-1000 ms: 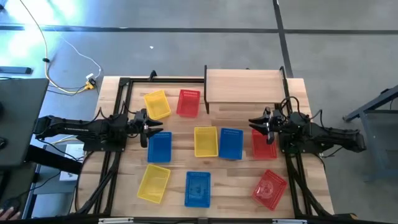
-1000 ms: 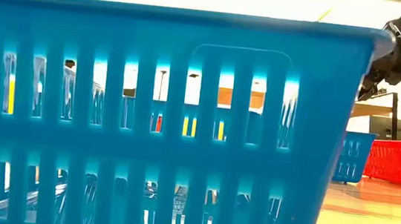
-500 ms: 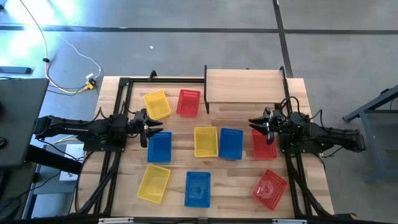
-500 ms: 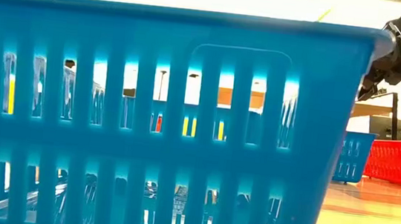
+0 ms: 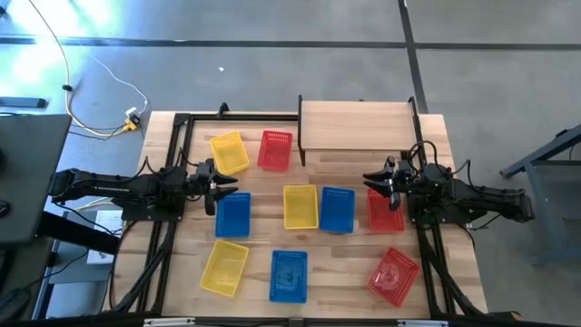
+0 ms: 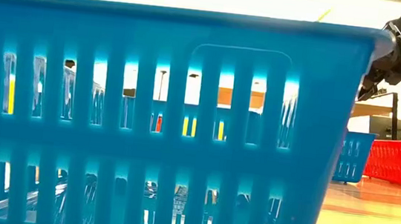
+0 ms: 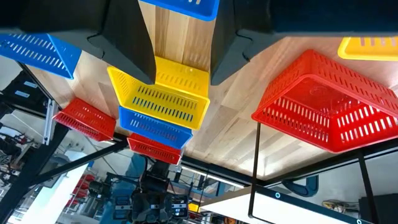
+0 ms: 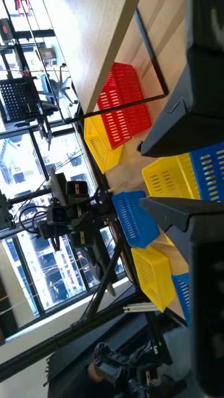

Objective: Stack baskets on shelf by color

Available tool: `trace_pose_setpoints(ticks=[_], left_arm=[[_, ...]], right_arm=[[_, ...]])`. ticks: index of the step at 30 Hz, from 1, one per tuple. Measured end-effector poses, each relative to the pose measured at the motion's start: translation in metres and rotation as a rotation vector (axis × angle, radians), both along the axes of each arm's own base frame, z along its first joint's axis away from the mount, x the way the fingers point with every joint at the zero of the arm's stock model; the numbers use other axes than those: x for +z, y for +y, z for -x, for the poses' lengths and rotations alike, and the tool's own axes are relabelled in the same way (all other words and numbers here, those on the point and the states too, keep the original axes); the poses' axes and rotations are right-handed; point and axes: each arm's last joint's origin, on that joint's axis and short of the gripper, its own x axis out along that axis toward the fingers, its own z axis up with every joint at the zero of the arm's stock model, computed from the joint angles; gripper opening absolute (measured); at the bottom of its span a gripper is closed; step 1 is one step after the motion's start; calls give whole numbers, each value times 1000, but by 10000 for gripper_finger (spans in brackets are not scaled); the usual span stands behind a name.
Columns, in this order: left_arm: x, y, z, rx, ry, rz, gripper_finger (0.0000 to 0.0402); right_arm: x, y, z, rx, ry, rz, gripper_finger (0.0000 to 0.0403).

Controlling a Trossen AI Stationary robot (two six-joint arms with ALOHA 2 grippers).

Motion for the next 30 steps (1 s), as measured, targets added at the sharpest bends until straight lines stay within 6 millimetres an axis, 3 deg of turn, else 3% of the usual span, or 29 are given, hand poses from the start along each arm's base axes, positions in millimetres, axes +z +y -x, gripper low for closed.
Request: trace_pose_setpoints(ticks=[24,30], left_arm=[[0,1,0,47,1,-7,145],[0,1,0,65,-19,57,145]], right_arm=[[0,0,0,0,0,0,101],[0,0,0,0,0,0,101]])
